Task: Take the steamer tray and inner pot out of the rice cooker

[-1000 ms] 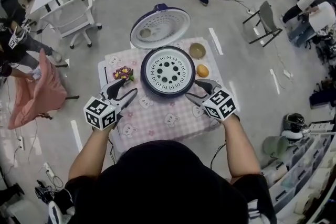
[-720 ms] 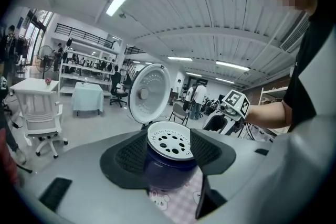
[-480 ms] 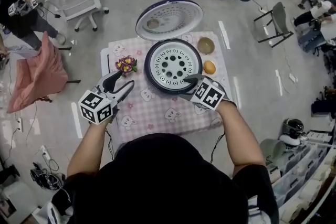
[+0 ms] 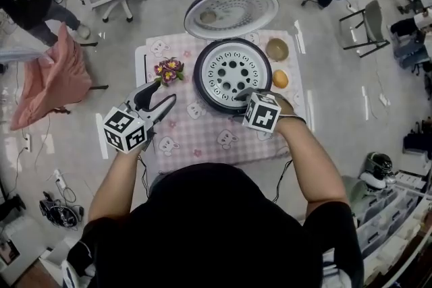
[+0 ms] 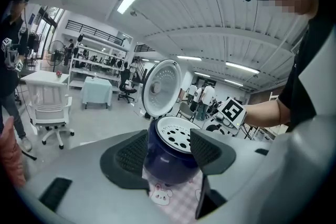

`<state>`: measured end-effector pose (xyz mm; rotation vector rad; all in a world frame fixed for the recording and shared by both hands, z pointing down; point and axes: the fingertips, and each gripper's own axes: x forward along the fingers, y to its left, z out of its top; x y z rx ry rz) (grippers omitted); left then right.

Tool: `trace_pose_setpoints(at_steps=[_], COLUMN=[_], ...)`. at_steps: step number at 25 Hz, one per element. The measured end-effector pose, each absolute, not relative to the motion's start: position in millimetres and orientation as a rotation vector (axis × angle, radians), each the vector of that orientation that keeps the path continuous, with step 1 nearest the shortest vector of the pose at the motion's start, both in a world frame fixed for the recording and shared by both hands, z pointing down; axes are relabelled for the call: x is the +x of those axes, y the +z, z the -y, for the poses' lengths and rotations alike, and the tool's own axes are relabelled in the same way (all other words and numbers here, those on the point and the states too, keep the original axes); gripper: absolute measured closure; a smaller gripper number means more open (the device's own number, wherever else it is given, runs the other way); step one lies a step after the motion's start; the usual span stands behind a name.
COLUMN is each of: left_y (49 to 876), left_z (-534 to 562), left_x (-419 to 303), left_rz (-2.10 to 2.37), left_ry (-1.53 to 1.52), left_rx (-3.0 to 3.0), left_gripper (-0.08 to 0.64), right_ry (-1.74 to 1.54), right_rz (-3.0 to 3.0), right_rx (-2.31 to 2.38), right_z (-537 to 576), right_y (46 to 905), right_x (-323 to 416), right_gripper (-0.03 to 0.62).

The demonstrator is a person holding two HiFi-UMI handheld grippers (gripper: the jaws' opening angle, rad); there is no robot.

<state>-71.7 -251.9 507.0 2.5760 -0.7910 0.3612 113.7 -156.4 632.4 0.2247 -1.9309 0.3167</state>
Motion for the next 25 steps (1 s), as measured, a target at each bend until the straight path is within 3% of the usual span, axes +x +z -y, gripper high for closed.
trace_pose_setpoints(at_steps=[25], left_y=[517], left_z=[237], left_x=[-82], left_rz=[0.805], left_ry=[0.337], left_rx=[2.506], left_gripper=[0.288], right_ry=[0.216], right_rz=[1.826], right_rx=[0.094], right_z=[149], right_y=[639], right_x=[116], right_gripper=[0.416])
